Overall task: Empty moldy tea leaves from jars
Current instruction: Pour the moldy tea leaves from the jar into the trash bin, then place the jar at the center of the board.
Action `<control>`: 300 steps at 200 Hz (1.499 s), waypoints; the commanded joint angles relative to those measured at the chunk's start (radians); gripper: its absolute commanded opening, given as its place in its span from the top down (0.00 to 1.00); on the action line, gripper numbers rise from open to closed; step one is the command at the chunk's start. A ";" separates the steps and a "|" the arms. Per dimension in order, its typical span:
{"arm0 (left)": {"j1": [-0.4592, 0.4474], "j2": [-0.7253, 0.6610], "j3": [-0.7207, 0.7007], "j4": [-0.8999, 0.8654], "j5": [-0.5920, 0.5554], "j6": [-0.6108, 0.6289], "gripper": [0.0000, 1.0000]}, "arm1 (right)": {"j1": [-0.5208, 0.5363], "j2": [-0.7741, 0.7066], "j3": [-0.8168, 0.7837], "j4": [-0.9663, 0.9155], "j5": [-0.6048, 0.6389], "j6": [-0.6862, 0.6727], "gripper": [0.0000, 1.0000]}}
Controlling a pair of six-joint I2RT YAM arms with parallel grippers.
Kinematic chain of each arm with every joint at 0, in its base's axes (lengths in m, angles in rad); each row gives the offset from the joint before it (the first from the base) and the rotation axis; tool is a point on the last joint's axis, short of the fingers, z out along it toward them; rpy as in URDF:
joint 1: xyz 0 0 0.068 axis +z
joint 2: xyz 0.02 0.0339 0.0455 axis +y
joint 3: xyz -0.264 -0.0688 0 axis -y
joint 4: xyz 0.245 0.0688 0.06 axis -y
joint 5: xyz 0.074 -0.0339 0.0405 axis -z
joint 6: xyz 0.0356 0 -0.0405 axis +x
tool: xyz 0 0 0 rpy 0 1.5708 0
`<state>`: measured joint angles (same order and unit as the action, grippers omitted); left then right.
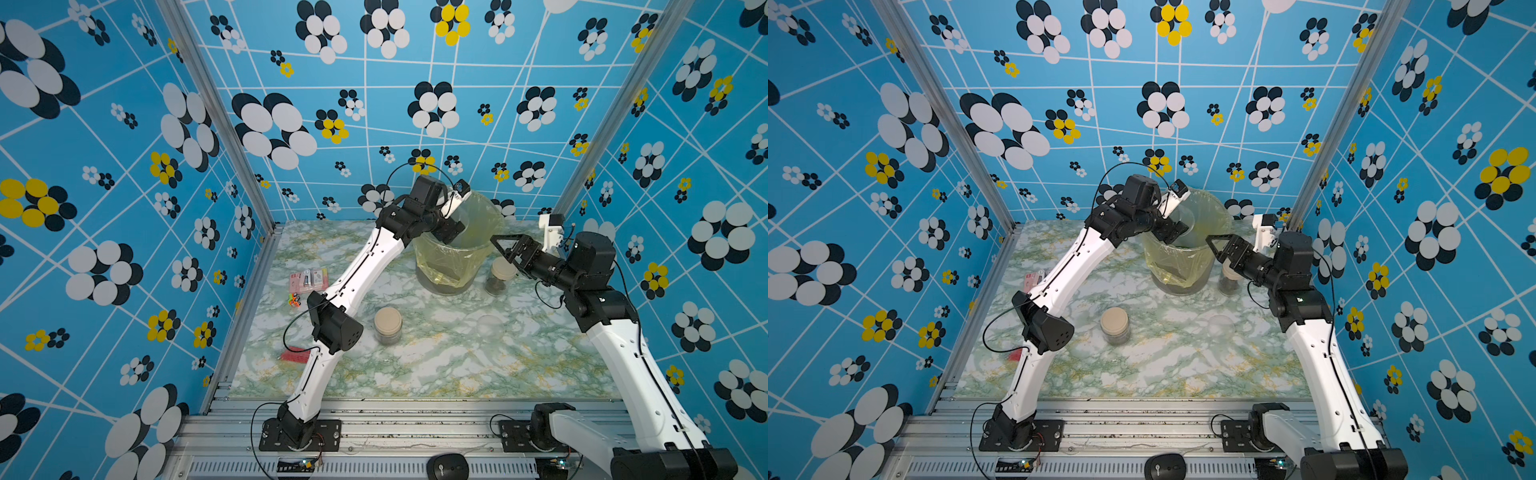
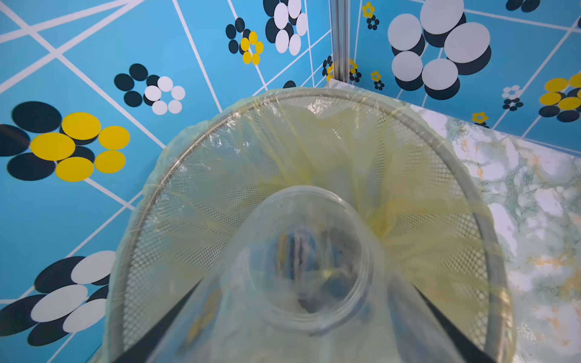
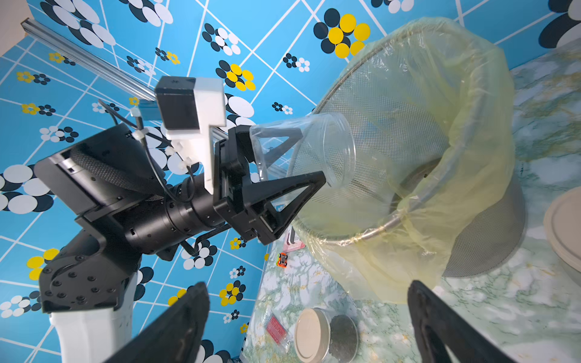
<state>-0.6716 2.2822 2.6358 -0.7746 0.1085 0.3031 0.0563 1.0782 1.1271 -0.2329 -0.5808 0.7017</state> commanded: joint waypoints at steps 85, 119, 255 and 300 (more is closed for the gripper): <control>0.046 -0.316 -0.541 0.769 0.209 -0.222 0.49 | -0.003 0.024 -0.014 0.246 -0.063 0.291 0.01; 0.059 -0.392 -0.776 1.188 0.257 -0.334 0.49 | -0.003 0.053 -0.041 0.446 -0.051 0.531 0.01; -0.015 -0.391 -0.983 1.674 0.281 -0.491 0.49 | 0.112 0.165 0.146 0.468 0.058 0.522 0.01; -0.031 -0.378 -0.970 1.661 0.317 -0.477 0.49 | 0.135 0.220 0.215 0.466 0.075 0.503 0.01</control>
<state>-0.6930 1.8965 1.6485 0.8425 0.3958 -0.1909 0.1829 1.2728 1.2953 0.2028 -0.5278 1.2350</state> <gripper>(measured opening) 0.849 0.991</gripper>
